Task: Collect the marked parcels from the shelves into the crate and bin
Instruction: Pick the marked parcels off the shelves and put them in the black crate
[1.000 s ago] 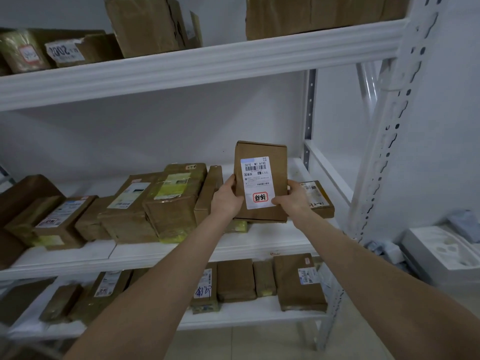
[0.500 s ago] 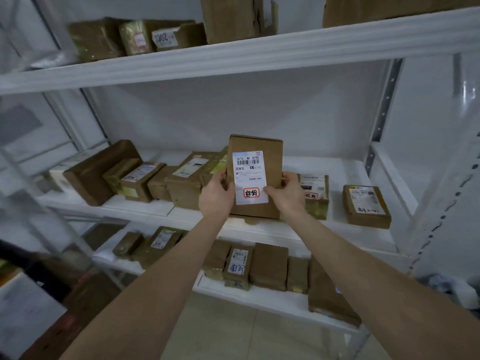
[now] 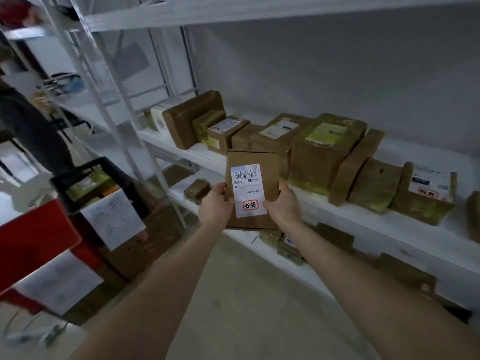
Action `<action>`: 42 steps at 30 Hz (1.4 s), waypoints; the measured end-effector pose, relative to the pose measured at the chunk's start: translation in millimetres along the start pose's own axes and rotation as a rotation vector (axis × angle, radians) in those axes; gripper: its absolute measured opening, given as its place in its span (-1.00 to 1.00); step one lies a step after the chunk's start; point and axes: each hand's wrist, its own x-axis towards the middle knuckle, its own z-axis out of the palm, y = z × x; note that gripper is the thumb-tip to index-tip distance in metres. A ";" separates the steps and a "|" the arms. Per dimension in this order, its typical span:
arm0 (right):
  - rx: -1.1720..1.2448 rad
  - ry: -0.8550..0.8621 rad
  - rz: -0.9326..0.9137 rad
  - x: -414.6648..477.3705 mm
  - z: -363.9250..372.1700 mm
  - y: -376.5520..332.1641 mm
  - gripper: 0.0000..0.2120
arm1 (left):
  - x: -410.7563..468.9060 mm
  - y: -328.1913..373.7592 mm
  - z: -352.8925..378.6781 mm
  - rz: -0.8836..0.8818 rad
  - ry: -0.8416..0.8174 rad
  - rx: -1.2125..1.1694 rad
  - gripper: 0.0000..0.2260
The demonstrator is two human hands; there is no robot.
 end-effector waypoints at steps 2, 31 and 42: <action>-0.012 -0.065 0.010 3.3 33.1 -4.2 -0.36 | 9.7 -32.7 -6.2 -0.040 -0.013 -0.020 -0.69; -0.135 -0.647 -0.063 113.3 533.2 -218.4 -0.35 | 290.5 -426.0 -186.1 -0.541 0.124 -0.084 -0.63; -0.210 -0.705 -0.132 253.2 716.5 -335.2 -0.41 | 508.3 -514.6 -245.0 -0.673 0.116 -0.145 -0.60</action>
